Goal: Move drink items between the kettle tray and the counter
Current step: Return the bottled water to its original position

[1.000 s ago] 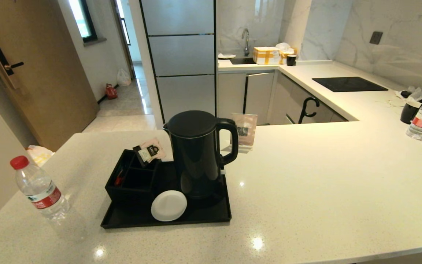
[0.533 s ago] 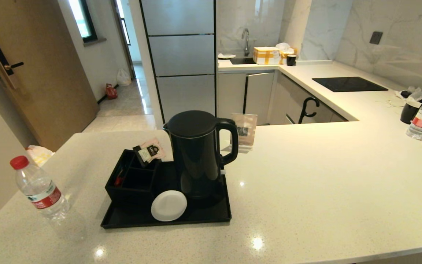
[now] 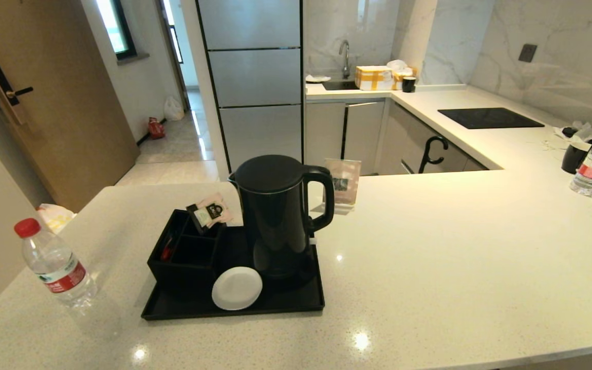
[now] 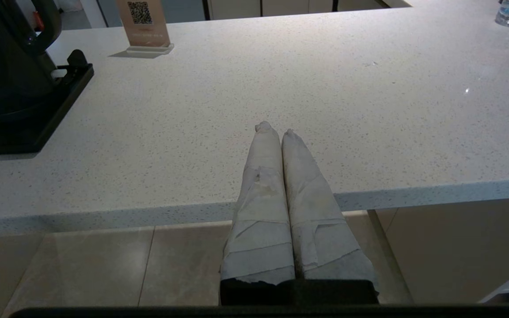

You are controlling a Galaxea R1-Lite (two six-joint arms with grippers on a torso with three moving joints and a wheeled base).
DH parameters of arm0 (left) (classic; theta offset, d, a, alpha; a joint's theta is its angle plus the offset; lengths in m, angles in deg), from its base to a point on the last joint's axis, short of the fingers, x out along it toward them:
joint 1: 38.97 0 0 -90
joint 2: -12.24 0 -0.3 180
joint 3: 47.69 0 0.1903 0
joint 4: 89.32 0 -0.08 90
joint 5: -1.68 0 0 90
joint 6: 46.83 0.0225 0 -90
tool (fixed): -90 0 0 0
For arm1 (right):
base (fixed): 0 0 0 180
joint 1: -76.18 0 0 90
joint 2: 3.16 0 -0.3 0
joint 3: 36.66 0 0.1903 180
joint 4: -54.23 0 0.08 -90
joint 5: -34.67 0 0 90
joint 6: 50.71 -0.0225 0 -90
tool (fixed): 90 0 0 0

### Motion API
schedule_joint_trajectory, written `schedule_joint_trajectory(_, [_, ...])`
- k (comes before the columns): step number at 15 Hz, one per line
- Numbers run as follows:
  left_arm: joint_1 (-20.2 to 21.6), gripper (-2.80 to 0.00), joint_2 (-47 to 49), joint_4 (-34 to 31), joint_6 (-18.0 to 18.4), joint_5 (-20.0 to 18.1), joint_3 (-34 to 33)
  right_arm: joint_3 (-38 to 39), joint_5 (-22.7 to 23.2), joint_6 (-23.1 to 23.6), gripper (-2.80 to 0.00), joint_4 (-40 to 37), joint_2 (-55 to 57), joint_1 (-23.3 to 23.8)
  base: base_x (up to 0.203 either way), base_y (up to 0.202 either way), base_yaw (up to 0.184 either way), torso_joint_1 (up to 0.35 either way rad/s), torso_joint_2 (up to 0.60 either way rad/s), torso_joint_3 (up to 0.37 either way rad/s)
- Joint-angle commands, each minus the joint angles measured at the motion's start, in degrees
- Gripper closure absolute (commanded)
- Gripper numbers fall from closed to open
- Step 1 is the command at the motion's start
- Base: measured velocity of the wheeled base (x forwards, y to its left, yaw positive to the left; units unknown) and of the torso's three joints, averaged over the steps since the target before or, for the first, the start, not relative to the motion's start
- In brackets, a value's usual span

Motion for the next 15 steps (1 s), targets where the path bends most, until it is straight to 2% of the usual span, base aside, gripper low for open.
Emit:
schedule_joint_trajectory(1, [0.0,0.00,0.1,0.0,0.0,0.0,0.0,0.1,0.0,0.0,0.00,0.0,0.1,0.0,0.000,0.000,0.000,0.000,0.00,0.000])
schedule_joint_trajectory(7, [0.0,0.00,0.1,-3.1,-1.0,0.4,1.3,0.1,0.0,0.0,0.00,0.0,0.1,0.0,0.000,0.000,0.000,0.000,0.00,0.000])
schedule_joint_trajectory(12, [0.0,0.00,4.5,-10.4,-4.3,3.6,12.1,0.1,0.0,0.0,0.00,0.0,0.1,0.1,0.000,0.000,0.000,0.000,0.00,0.000])
schedule_joint_trajectory(15, [0.0,0.00,4.7,-10.9,-4.6,4.0,12.4,0.1,0.0,0.0,0.00,0.0,0.1,0.1,0.000,0.000,0.000,0.000,0.00,0.000])
